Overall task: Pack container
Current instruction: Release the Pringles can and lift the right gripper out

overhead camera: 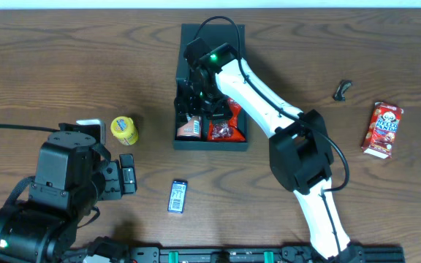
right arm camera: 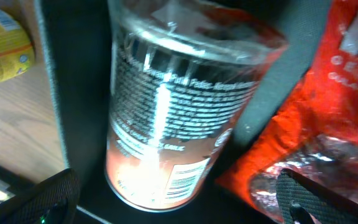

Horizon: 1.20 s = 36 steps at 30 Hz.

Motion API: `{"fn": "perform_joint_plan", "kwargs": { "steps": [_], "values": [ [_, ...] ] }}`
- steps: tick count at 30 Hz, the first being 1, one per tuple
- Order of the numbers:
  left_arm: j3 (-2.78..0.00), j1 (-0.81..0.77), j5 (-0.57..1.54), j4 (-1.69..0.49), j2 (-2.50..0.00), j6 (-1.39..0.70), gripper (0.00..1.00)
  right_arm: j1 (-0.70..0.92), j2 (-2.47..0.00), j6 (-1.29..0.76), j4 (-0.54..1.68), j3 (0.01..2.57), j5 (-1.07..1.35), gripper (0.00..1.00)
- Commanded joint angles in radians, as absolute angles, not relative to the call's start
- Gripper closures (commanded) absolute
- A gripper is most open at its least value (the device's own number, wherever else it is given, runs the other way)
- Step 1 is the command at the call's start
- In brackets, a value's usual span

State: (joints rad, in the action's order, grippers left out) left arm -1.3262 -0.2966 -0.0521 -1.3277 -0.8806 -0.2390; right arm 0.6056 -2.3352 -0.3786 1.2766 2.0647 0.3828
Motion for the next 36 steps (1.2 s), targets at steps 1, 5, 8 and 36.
{"fn": "perform_joint_plan", "kwargs": {
  "steps": [1, 5, 8, 36],
  "values": [
    [-1.332, -0.298, -0.056, -1.33, -0.882, -0.247, 0.05, 0.61, -2.333, -0.38, 1.276, 2.105, 0.449, 0.01],
    [-1.332, -0.298, -0.056, -1.33, -0.882, -0.239, 0.05, 0.603, -2.283, -0.37, 1.276, 2.15, 0.452, 0.01],
    [-1.332, -0.298, -0.055, -1.33, -0.882, -0.198, 0.05, 0.595, -2.226, -0.346, 1.281, 2.186, 0.432, 0.01],
    [-1.332, -0.467, 0.342, -0.839, -1.459, -0.112, 0.05, 0.45, -1.792, -0.284, 1.698, 2.222, -0.313, 0.01]
  ]
}}
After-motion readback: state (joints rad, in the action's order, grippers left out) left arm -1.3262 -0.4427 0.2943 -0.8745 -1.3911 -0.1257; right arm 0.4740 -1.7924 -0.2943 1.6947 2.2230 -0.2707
